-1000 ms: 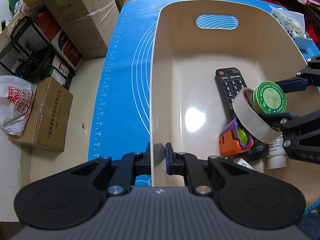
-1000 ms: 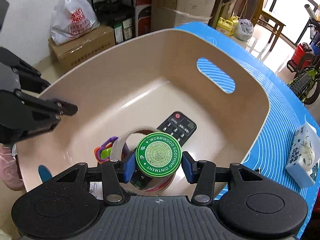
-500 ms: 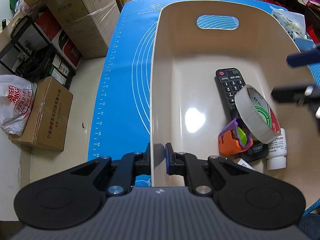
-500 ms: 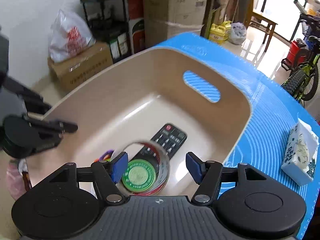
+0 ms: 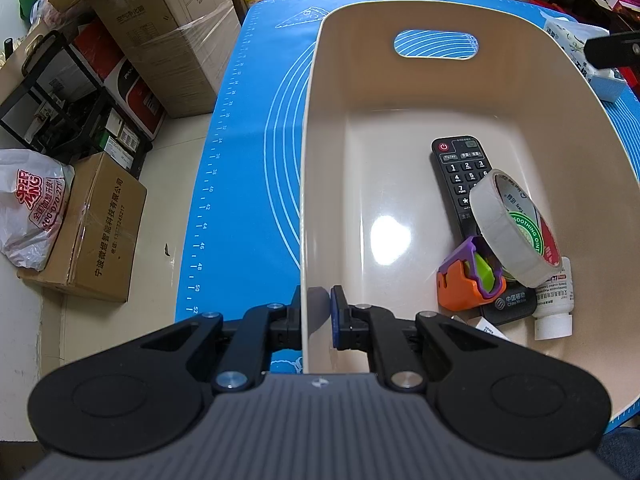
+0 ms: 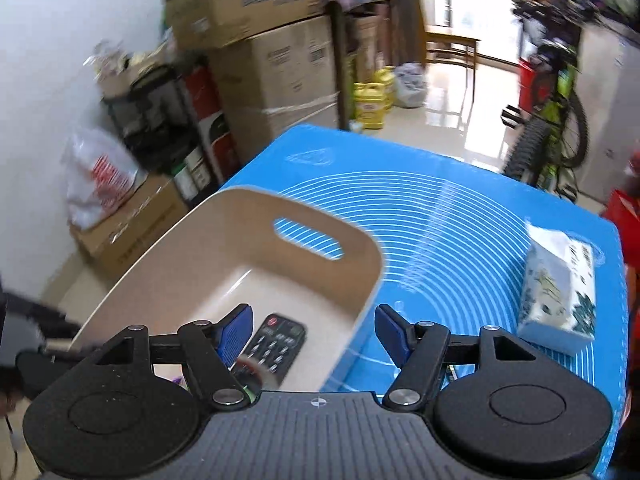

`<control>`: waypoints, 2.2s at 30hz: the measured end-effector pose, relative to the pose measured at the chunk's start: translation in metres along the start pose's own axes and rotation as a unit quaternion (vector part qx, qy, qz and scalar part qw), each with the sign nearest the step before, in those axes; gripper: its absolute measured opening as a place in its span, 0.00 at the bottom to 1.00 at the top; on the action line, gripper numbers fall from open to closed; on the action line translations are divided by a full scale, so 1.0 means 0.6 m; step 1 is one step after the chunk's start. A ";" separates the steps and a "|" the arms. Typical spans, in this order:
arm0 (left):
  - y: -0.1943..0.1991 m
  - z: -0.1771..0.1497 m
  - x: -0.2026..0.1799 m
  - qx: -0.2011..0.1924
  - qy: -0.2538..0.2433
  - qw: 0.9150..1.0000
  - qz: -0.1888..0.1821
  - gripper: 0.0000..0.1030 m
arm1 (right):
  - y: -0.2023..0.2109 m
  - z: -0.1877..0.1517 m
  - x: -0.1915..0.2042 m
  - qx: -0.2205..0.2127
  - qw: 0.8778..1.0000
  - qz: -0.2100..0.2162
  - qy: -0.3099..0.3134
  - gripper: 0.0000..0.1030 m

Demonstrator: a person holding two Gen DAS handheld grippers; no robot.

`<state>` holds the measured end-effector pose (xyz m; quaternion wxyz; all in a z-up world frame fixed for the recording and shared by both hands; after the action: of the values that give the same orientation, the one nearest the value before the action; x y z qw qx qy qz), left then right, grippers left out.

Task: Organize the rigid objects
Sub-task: 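Carry the green tin into the basket and open the right gripper, then move the right gripper to the keys and close on the key ring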

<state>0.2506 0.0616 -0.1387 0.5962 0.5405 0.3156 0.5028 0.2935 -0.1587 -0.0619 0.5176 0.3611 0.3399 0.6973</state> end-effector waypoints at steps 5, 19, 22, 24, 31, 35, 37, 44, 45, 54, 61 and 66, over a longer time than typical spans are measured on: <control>0.000 0.000 0.000 0.000 0.000 1.000 0.000 0.13 | -0.013 -0.007 -0.057 -0.004 0.999 -0.023 -0.049 0.71; -0.001 -0.001 0.001 0.001 0.002 1.000 0.000 0.13 | -0.124 -0.098 -0.159 0.089 0.986 -0.100 -0.100 0.71; -0.001 -0.002 0.001 0.000 0.002 1.000 0.000 0.13 | -0.141 -0.112 -0.170 0.102 0.984 -0.100 -0.110 0.71; -0.001 -0.001 0.001 0.000 0.002 1.000 -0.001 0.13 | -0.156 -0.122 -0.174 0.112 0.983 -0.092 -0.116 0.71; -0.001 -0.001 0.000 -0.001 0.002 1.000 0.000 0.13 | -0.187 -0.133 -0.148 0.125 0.983 -0.110 -0.072 0.71; -0.001 -0.001 -0.001 -0.001 0.002 1.000 0.000 0.13 | -0.188 -0.133 -0.147 0.111 0.984 -0.115 -0.075 0.66; -0.001 -0.001 -0.001 -0.001 0.002 1.000 0.000 0.13 | -0.187 -0.135 -0.147 0.108 0.986 -0.111 -0.068 0.61; -0.001 -0.001 -0.001 0.000 0.002 1.000 -0.001 0.13 | -0.179 -0.129 -0.149 0.104 0.986 -0.111 -0.065 0.35; -0.001 -0.001 -0.001 -0.001 0.002 1.000 -0.001 0.13 | -0.178 -0.130 -0.147 0.104 0.986 -0.112 -0.060 0.35; -0.001 -0.001 -0.001 -0.001 0.002 1.000 0.000 0.13 | -0.156 -0.126 -0.150 0.085 0.989 -0.107 -0.056 0.22; -0.001 -0.002 0.000 0.000 0.002 1.000 0.001 0.13 | -0.149 -0.123 -0.144 0.079 0.989 -0.118 -0.044 0.18; -0.001 -0.001 0.000 -0.001 0.001 1.000 0.001 0.13 | -0.150 -0.123 -0.145 0.080 0.988 -0.123 -0.043 0.18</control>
<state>0.2498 0.0618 -0.1394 0.5957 0.5397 0.3157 0.5042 0.2909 -0.2294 -0.1888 0.5827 0.3866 0.4142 0.5827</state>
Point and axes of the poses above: each gripper's, at about its wrist camera, not at the fingertips, and y roughly against the way its jaws point, x to its left, z to its top, the point moved 4 cm from there along -y, roughly the way its jaws point, and after that the axes turned 10 degrees about x, right-handed, at the moved point
